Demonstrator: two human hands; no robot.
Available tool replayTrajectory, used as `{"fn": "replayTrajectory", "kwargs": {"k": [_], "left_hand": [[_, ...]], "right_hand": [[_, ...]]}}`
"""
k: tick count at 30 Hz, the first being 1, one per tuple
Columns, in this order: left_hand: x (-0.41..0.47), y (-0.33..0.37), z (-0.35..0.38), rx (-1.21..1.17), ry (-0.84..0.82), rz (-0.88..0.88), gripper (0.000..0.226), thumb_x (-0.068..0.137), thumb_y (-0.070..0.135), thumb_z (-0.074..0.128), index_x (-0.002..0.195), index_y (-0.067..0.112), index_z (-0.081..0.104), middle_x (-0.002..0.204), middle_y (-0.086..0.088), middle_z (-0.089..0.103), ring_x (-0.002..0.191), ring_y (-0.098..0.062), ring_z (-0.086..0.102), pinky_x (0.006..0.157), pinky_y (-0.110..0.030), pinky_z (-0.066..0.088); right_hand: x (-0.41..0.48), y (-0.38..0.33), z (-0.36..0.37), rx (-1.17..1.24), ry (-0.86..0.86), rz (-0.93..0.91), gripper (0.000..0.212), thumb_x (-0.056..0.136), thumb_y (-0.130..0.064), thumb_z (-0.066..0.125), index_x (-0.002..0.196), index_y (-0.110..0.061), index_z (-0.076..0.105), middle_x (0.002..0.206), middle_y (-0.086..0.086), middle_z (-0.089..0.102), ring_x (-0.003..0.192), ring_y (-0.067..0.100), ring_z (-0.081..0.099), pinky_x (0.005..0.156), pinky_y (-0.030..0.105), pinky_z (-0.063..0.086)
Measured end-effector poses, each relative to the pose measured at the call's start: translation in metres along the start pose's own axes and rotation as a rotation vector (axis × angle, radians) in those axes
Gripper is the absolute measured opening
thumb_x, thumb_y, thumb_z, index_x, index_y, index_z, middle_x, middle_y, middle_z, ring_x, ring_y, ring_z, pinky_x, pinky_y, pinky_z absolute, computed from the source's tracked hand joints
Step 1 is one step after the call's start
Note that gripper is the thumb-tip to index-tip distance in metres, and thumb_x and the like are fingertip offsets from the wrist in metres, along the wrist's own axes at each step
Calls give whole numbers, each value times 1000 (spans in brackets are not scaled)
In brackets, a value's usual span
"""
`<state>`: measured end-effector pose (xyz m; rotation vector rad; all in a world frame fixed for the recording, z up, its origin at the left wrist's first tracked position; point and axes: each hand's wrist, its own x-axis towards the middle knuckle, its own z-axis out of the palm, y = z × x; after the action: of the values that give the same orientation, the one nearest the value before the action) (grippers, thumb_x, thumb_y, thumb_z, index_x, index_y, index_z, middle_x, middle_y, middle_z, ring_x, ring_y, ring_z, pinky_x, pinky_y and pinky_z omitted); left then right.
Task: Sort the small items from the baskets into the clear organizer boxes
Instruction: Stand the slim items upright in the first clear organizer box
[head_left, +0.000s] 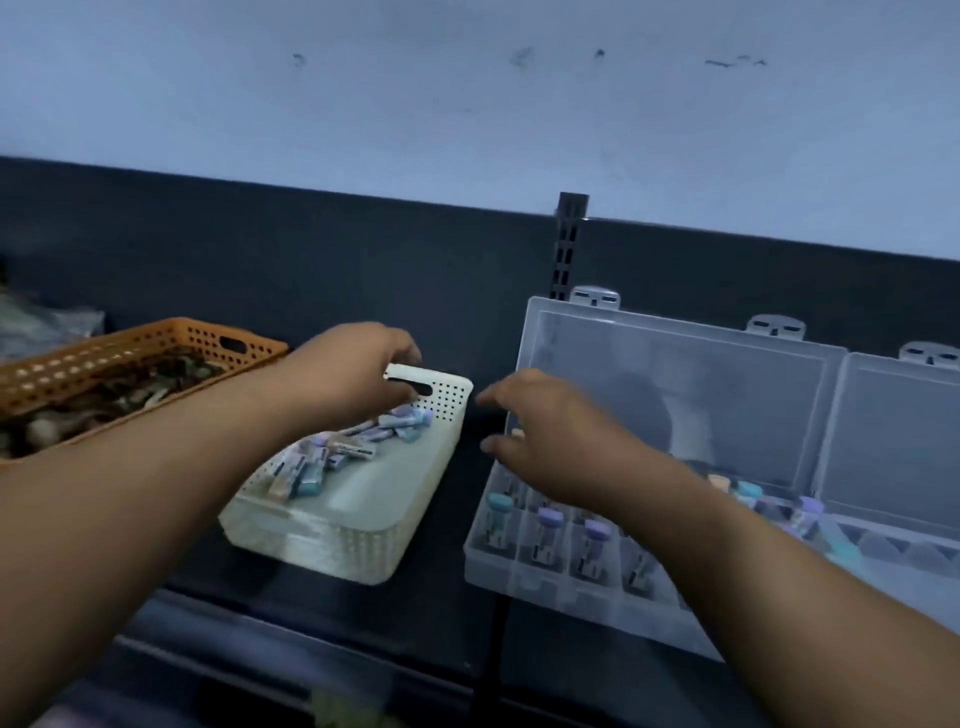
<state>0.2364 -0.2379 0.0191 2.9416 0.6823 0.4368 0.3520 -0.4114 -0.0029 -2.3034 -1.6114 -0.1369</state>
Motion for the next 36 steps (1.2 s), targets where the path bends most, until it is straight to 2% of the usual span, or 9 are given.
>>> {"fn": "replayTrajectory", "kwargs": {"k": [5,13,17,19,23,25,29,32,36], "left_hand": [[3,-56,11,-80,-65,-89,40,86,34,66,124,26,57,122,4,61,105,-14,57,85,-29,46],[23,-96,43,-92,-282,48,29,88,29,62,115,21,64,112,1,62,95,-16,59,80,-31,52],[33,-103,55,-24,-359,116,30,85,31,64,113,20,67,107,-2,64,92,-18,61,74,-27,49],[40,-105,56,-12,-386,138,35,85,33,65,117,19,65,114,-2,63,98,-19,60,75,-23,45],[48,-101,61,7,-385,197,33,88,29,62,120,21,61,120,-2,60,106,-19,56,70,-21,33],[51,-99,64,8,-374,202,30,88,27,61,116,20,62,119,-4,61,106,-21,56,71,-22,34],[54,-99,74,44,-389,200,28,88,24,59,115,16,63,121,-8,60,109,-24,56,78,-25,39],[55,-102,82,52,-397,189,25,88,24,61,112,16,64,117,-6,62,108,-23,57,75,-23,36],[57,-105,85,37,-365,190,32,87,29,64,118,20,60,122,-3,61,111,-23,56,84,-24,40]], "right_hand": [[42,-34,27,-6,-40,24,44,91,-32,60,134,-22,52,135,4,48,123,24,47,103,36,40],[103,-50,76,-10,-150,192,42,92,-30,59,133,-20,54,136,5,50,122,24,49,102,34,42],[126,-41,94,-30,-162,276,37,90,-26,59,127,-24,58,129,5,54,117,25,53,95,30,45],[140,-37,99,-66,-185,268,32,88,-23,59,120,-22,61,121,7,58,110,26,56,84,28,46],[164,-31,108,-126,-248,271,23,87,-19,59,109,-17,64,110,5,62,101,25,61,78,29,50],[175,-27,111,-125,-269,284,20,87,-18,57,107,-19,61,112,2,63,100,24,62,81,31,52],[192,-22,121,-141,-328,277,28,88,-32,57,114,-21,60,108,1,68,101,23,62,72,26,43],[199,-22,126,-172,-320,270,24,89,-38,57,102,-19,64,98,2,69,88,21,59,67,27,40],[204,-23,127,-165,-305,201,19,90,-25,59,107,-16,61,102,5,68,81,19,52,69,26,39]]}}
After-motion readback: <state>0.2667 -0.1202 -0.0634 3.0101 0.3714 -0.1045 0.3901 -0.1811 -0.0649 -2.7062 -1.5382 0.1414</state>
